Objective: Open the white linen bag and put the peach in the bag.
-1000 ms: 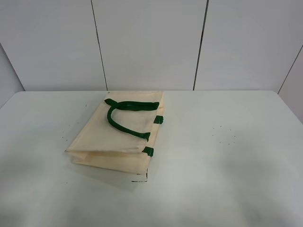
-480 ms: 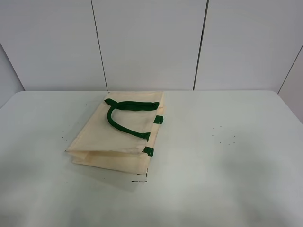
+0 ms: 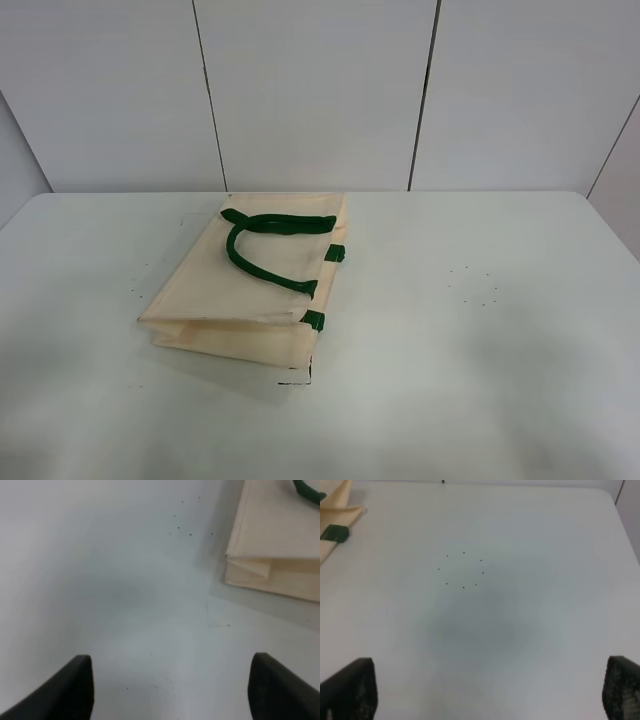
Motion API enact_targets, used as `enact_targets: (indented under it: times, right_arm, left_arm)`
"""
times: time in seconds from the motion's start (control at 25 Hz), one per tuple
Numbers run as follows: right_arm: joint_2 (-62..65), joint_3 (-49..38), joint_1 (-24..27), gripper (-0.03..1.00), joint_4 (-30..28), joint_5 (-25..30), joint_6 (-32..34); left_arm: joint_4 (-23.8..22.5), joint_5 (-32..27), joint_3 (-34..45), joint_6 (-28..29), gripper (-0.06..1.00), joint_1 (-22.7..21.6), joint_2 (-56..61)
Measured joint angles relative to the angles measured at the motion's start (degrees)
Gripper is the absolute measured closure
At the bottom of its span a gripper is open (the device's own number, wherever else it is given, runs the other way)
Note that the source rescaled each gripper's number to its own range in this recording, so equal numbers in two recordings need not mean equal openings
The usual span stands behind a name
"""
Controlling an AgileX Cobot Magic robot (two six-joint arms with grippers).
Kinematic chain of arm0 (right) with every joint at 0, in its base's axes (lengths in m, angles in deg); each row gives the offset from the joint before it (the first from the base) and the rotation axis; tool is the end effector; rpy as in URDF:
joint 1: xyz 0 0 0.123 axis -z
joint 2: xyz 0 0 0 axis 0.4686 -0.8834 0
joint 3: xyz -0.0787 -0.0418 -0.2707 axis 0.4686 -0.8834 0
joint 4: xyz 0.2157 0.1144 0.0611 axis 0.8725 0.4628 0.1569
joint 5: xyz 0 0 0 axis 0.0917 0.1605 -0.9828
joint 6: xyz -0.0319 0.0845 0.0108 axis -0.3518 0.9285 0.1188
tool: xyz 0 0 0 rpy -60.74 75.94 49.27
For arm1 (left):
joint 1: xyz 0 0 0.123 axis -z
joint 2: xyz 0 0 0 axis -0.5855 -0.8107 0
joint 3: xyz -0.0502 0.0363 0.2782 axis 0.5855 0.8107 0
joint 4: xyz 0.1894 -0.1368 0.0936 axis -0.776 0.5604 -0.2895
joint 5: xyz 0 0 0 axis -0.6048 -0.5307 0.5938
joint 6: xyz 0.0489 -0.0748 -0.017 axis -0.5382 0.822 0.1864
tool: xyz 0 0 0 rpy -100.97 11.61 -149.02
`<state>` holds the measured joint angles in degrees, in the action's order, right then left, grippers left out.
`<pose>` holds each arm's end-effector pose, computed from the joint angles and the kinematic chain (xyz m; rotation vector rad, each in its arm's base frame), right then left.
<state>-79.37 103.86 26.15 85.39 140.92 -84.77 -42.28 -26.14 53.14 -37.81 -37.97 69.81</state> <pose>-0.0036 0.0013 0.2782 -0.0125 2.0167 0.0542 -0.0049 0.0053 0.2762 -0.0977 2.0407 0.0708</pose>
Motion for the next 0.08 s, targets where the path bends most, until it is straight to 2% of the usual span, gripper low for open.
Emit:
enact_targets:
  times: [0.08]
  right_arm:
    - [0.0,0.0,0.0,-0.03,0.0,0.0,0.0]
  left_arm:
    - [0.0,0.0,0.0,0.0,0.00,0.0,0.0]
